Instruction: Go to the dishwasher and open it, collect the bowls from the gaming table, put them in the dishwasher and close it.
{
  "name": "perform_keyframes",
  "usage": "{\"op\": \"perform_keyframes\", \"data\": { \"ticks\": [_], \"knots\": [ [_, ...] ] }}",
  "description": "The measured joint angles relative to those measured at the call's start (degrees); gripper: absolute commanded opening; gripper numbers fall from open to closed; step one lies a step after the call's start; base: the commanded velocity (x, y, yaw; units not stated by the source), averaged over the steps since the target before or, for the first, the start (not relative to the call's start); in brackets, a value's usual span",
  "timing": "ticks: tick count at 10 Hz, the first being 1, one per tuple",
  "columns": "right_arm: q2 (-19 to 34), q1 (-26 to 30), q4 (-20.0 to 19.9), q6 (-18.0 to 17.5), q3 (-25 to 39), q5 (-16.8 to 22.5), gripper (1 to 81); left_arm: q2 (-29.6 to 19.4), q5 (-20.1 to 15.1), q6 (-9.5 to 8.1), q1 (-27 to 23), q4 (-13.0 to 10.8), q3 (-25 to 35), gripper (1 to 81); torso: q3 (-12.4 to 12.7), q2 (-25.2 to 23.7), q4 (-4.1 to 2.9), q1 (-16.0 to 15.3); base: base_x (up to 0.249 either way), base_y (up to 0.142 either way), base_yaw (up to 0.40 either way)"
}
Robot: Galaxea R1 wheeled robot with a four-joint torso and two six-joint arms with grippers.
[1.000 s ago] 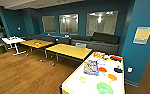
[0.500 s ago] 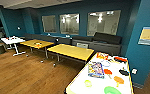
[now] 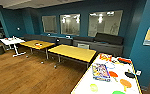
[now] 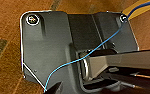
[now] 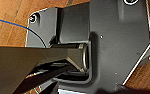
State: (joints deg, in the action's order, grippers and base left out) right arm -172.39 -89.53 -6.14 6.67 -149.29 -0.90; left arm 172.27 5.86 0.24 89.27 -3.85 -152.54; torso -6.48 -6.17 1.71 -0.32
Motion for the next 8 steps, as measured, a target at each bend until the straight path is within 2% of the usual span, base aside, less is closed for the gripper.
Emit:
{"op": "perform_keyframes", "data": {
  "ticks": [2,8],
  "knots": [
    [-0.5,0.3,0.0,0.0,0.0,0.0,81.1,-0.5,0.1,0.00,-0.2,0.0,-0.2,81.1,0.0,0.0,0.00,0.0,0.114,0.098,0.000],
    [-0.5,0.3,0.0,0.0,0.0,0.0,81.1,-0.2,0.0,-0.02,0.0,0.0,-0.1,81.1,0.0,0.0,0.00,-0.1,0.013,0.000,0.000]
  ]
}}
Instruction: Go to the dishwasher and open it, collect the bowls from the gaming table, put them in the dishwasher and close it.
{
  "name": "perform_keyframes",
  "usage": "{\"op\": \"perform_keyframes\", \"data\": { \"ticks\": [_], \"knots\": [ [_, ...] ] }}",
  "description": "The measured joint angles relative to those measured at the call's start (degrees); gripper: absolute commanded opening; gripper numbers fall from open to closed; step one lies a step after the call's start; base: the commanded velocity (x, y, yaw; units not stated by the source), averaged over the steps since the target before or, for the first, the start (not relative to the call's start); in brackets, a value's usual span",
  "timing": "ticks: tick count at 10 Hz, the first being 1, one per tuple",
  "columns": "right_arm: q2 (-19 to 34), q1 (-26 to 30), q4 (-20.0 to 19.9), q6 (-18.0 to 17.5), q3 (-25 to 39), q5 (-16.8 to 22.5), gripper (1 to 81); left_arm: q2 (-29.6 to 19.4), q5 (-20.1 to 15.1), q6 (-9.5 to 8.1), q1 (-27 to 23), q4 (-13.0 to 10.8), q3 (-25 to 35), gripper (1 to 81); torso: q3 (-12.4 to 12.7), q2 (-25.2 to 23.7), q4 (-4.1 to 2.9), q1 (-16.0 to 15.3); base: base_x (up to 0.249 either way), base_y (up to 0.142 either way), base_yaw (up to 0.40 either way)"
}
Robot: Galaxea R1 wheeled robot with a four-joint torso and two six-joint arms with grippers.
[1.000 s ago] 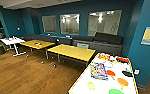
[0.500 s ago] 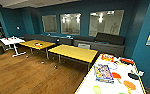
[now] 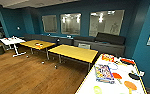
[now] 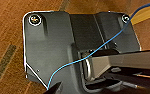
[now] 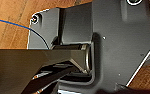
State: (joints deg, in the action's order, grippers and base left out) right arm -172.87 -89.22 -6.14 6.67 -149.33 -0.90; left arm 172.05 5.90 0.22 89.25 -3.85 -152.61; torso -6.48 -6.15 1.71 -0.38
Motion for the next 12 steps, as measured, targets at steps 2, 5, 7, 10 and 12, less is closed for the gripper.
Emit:
{"op": "perform_keyframes", "data": {
  "ticks": [2,5,7,10,12],
  "knots": [
    [0.0,0.0,0.0,0.0,0.0,-0.1,81.1,0.0,0.0,0.00,0.0,0.0,0.0,81.1,0.0,0.0,0.00,0.0,0.000,0.000,0.000],
    [0.0,0.0,0.0,0.0,-0.1,-0.1,81.1,-0.1,0.0,0.00,0.0,0.0,0.0,81.1,0.0,0.0,0.00,0.0,0.000,0.000,-0.322],
    [0.0,0.0,0.0,0.0,-0.1,-0.1,81.1,-0.2,-0.1,0.02,0.0,-0.1,0.1,81.1,0.0,0.0,0.00,0.0,0.000,0.000,-0.400],
    [0.0,-0.3,0.0,0.0,-0.3,-0.3,81.1,-0.3,0.0,0.02,0.1,-0.4,0.0,81.1,0.0,0.0,0.00,0.0,0.000,0.000,-0.400],
    [-0.1,-0.6,0.0,0.0,-0.3,-0.1,81.1,-0.3,0.1,0.00,-0.1,-0.3,0.0,81.1,0.0,0.0,0.00,0.0,0.000,0.000,-0.400]
  ]
}}
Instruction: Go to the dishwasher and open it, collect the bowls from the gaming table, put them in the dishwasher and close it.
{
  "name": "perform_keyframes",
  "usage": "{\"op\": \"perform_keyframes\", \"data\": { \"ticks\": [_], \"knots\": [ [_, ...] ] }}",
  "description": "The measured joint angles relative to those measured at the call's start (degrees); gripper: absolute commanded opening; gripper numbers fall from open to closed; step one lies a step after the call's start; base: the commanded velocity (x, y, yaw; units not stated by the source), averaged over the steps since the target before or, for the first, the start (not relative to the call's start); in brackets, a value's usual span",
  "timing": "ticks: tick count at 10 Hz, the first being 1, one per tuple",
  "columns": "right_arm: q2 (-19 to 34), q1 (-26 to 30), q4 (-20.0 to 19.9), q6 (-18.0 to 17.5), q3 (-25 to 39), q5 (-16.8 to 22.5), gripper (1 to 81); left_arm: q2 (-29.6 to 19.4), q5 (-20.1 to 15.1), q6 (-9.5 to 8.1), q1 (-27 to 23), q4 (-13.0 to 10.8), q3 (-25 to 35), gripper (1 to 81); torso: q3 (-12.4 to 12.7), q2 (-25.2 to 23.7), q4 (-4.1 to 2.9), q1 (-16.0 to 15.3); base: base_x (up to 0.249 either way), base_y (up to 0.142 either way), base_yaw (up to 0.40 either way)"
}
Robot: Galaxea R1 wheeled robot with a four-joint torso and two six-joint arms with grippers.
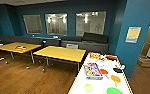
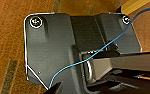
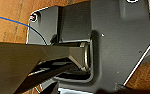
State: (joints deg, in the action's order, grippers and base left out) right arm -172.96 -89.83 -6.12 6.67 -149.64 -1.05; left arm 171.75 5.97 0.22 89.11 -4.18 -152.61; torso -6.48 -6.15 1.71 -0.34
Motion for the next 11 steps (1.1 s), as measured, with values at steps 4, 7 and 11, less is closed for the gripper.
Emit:
{"op": "perform_keyframes", "data": {
  "ticks": [4,7,11],
  "knots": [
    [0.0,0.1,0.0,0.0,0.0,0.0,81.1,0.0,-0.1,-0.15,0.0,0.0,0.0,81.1,0.0,0.0,0.00,0.0,0.000,0.000,-0.400],
    [0.0,0.0,0.0,0.0,0.0,0.0,81.1,0.0,0.0,-0.20,-0.3,0.0,0.0,81.1,0.0,0.0,0.00,0.0,0.000,0.000,-0.053],
    [0.0,0.3,-0.1,0.0,-0.1,0.0,81.1,0.1,-0.2,-0.22,0.1,0.0,0.0,81.1,0.0,0.0,0.00,0.0,0.000,0.000,0.000]
  ]
}}
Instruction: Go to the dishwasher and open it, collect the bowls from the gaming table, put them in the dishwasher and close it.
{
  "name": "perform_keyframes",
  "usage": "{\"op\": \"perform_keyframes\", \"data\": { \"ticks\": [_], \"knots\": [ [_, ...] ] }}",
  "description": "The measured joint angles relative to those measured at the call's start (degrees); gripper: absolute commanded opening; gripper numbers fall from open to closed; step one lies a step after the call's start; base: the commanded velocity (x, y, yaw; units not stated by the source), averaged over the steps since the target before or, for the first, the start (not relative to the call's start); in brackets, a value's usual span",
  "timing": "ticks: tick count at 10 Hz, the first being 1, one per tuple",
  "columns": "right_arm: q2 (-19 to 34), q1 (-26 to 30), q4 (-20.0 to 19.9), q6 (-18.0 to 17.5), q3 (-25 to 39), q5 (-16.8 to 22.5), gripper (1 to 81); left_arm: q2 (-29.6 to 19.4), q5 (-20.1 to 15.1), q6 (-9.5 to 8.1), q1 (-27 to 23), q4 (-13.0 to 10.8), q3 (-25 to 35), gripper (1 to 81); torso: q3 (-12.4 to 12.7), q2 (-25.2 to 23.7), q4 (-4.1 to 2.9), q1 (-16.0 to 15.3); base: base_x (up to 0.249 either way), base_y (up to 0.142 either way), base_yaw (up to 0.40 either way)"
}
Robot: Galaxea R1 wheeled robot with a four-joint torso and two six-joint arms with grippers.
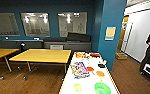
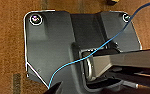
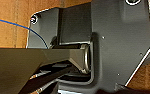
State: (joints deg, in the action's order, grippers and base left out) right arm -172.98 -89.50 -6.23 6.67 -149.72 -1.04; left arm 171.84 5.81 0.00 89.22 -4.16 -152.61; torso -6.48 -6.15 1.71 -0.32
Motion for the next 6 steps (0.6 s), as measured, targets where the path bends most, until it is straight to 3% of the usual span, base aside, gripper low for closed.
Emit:
{"op": "perform_keyframes", "data": {
  "ticks": [2,6],
  "knots": [
    [0.0,0.0,-0.1,0.0,0.0,0.0,81.1,0.0,0.0,0.00,-0.1,0.0,0.0,81.1,0.0,0.0,0.00,0.0,0.034,0.000,0.000],
    [0.2,-0.4,-0.1,0.0,0.0,0.2,81.1,-0.3,-0.1,0.00,0.3,0.0,0.0,81.1,0.0,0.0,0.00,0.1,0.122,0.000,0.000]
  ]
}}
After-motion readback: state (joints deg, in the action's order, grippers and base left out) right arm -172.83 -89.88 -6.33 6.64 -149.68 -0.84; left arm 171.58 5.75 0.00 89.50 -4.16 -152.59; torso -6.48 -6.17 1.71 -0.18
